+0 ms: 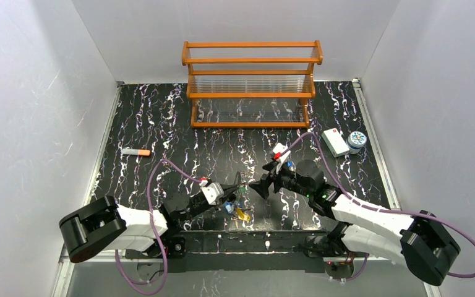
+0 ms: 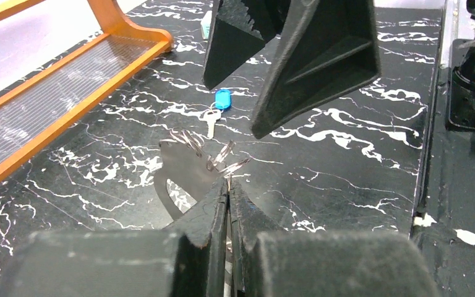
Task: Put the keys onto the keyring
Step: Adjust the key on the keyring.
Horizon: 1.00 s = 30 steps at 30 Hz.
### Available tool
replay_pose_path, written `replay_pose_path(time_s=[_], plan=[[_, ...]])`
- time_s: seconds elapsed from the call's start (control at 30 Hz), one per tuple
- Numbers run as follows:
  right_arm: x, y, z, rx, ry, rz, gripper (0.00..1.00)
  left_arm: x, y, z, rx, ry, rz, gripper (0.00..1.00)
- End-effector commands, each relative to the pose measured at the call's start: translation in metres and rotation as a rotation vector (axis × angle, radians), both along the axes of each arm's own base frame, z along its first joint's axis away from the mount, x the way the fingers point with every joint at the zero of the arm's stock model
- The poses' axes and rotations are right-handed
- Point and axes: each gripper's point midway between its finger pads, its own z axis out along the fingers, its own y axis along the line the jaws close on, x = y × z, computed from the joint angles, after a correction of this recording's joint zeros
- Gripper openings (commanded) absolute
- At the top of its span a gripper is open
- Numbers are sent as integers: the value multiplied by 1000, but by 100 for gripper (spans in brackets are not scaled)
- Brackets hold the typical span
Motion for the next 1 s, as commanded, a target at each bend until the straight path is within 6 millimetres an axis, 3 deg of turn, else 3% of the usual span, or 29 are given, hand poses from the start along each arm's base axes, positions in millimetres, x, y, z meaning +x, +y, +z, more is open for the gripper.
replay_pose_path(time_s=[0.0, 0.13, 0.37, 0.5, 0.67, 0.87, 0.97], plan=[[0, 4, 2, 7, 1, 24, 92, -4, -4, -17, 82, 7, -36, 0], [-22, 9, -7, 7, -74, 182, 82, -7, -5, -17, 76, 21, -49, 0], [-35, 20, -12, 5, -126, 319, 61, -8, -4, -16, 68, 26, -51, 0], [-40, 28, -10, 22, -135, 379, 57, -7, -5, -15, 64, 27, -49, 0], [-32, 33, 6, 44, -250, 389, 56, -7, -6, -14, 58, 31, -50, 0], [-39, 35, 14, -7, -415, 501, 43, -7, -6, -14, 56, 39, -50, 0], [-37, 35, 17, -24, -451, 506, 42, -7, -7, -13, 50, 39, -50, 0]])
